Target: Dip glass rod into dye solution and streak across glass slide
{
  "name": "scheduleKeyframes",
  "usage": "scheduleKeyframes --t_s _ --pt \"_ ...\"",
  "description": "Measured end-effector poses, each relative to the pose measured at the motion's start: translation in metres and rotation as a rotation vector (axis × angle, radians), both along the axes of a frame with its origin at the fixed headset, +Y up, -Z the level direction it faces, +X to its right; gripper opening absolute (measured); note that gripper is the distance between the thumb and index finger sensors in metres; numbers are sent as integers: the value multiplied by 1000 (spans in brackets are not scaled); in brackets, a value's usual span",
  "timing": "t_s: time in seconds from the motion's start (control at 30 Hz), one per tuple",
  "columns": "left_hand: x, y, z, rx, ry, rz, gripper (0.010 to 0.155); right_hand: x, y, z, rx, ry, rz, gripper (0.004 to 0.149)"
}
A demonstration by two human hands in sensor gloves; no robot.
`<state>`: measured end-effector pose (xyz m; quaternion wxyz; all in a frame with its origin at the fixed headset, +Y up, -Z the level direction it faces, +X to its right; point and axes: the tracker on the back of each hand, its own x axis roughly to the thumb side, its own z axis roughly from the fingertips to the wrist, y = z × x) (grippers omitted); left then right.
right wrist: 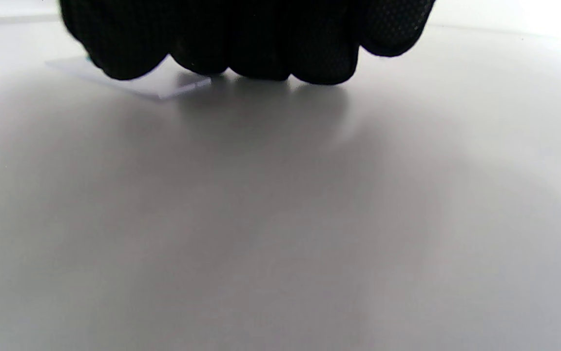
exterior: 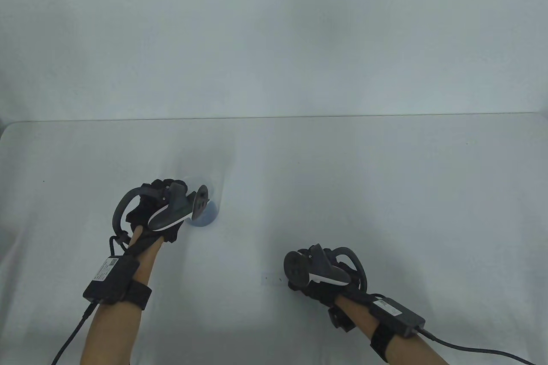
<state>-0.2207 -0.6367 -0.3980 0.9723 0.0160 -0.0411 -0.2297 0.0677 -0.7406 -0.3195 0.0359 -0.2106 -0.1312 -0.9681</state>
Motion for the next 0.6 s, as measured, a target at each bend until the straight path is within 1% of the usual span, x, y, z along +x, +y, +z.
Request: scheduleKeyframes --t_s 0.07,0.13,0.17,0.27,0.33,0.47,0.6 --pt "1 13 11 39 -33 63 63 5 19 -3 39 -20 -46 59" --pt "2 24 27 63 -84 146 68 14 47 -4 88 -54 -96 65" --pt "3 27 34 68 -106 181 69 17 53 -4 97 -61 -111 67" --pt "5 34 62 81 -200 324 75 39 86 4 165 -109 -239 74" --pt "6 33 77 71 -250 386 79 51 98 11 196 -126 -300 79" --pt "8 22 100 40 -328 480 87 72 109 24 270 -148 -314 85" --pt "11 2 113 15 -368 478 92 87 105 34 314 -154 -310 89"
